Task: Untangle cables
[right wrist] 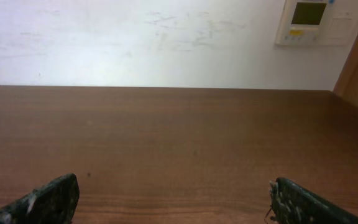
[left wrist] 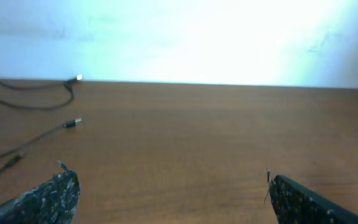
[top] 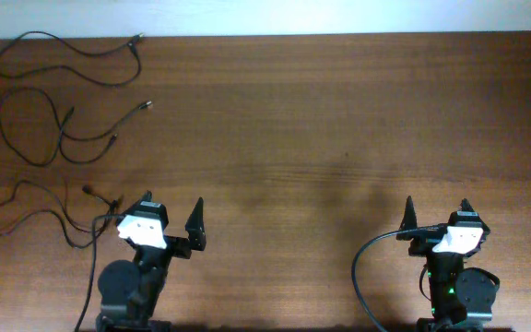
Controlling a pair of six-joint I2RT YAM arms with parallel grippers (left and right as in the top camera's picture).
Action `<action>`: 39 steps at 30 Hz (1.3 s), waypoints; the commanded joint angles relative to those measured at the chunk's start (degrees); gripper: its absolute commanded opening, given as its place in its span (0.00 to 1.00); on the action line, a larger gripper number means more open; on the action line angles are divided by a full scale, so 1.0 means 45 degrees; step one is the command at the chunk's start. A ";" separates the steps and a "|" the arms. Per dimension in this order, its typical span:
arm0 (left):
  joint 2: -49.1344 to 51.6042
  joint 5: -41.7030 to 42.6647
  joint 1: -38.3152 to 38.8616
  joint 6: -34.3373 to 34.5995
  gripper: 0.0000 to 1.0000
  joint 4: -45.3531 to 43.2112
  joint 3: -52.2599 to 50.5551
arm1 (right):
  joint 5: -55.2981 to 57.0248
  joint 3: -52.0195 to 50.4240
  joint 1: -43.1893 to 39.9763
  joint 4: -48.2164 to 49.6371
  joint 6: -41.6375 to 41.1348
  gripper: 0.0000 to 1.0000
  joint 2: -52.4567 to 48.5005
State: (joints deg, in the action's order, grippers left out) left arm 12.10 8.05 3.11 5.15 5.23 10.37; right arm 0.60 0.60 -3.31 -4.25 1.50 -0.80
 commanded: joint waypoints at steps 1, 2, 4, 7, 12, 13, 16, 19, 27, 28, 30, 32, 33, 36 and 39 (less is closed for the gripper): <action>-0.0602 -0.0092 0.0044 -0.0199 0.99 -0.0797 -0.0855 | 0.0019 -0.0063 0.0068 -0.0102 -0.0049 0.98 0.0131; -0.0772 -0.0092 0.0044 -0.0199 0.99 -0.1073 -0.1064 | 0.0019 -0.0063 0.0068 -0.0102 -0.0049 0.98 0.0131; -0.1088 -0.0092 -0.0010 -0.0199 0.99 -0.1593 -0.1399 | 0.0024 -0.0063 0.0068 -0.0102 -0.0049 0.98 0.0131; -0.1739 -0.0102 -0.0126 -0.0199 0.99 -0.2225 -0.1972 | 0.0019 -0.0063 0.0068 -0.0102 -0.0049 0.98 0.0131; -0.2633 -0.0505 -0.0214 -0.0204 0.99 -0.2098 -0.2200 | 0.0024 -0.0063 0.0068 -0.0102 -0.0049 0.98 0.0131; -0.2633 -0.0767 -0.0248 -0.0199 0.99 -0.2103 -0.2200 | 0.0019 -0.0063 0.0068 -0.0102 -0.0049 0.98 0.0131; -0.2633 -0.1904 -0.0253 -0.0204 0.99 -0.1836 -0.2200 | 0.0019 -0.0063 0.0068 -0.0102 -0.0049 0.98 0.0131; -0.2633 -0.3429 -0.0253 -0.0199 0.99 -0.0797 -0.2200 | 0.0019 -0.0063 0.0068 -0.0102 -0.0049 0.98 0.0131; -0.2637 -0.3857 -0.0219 -0.0228 0.99 -0.0291 -0.2200 | 0.0024 -0.0063 0.0068 -0.0102 -0.0049 0.98 0.0131; -0.2637 -0.3808 -0.0214 -0.0408 0.99 -0.0282 -0.2200 | 0.0019 -0.0063 0.0068 -0.0102 -0.0049 0.98 0.0131; -0.2637 -0.3755 -0.0204 -0.0593 0.99 -0.0277 -0.2200 | 0.0024 -0.0063 0.0068 -0.0102 -0.0049 0.98 0.0131; -0.2637 -0.3701 -0.0073 -0.1132 0.99 -0.0248 -0.2200 | 0.0024 -0.0063 0.0068 -0.0102 -0.0049 0.98 0.0131; -0.2637 -0.3701 0.0024 -0.1219 0.99 -0.0248 -0.2200 | 0.0019 -0.0063 0.0068 -0.0102 -0.0049 0.98 0.0131; -0.2637 -0.3322 0.0364 -0.1321 0.99 -0.0185 -0.2195 | 0.0019 -0.0063 0.0068 -0.0102 -0.0049 0.98 0.0131; -0.2637 -0.3070 0.0432 -0.1399 0.99 -0.0175 -0.2195 | 0.0019 -0.0063 0.0068 -0.0102 -0.0049 0.98 0.0131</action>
State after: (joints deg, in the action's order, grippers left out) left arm 0.67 -7.05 4.47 0.82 3.86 0.58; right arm 0.60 0.60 -3.31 -4.25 1.48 -0.80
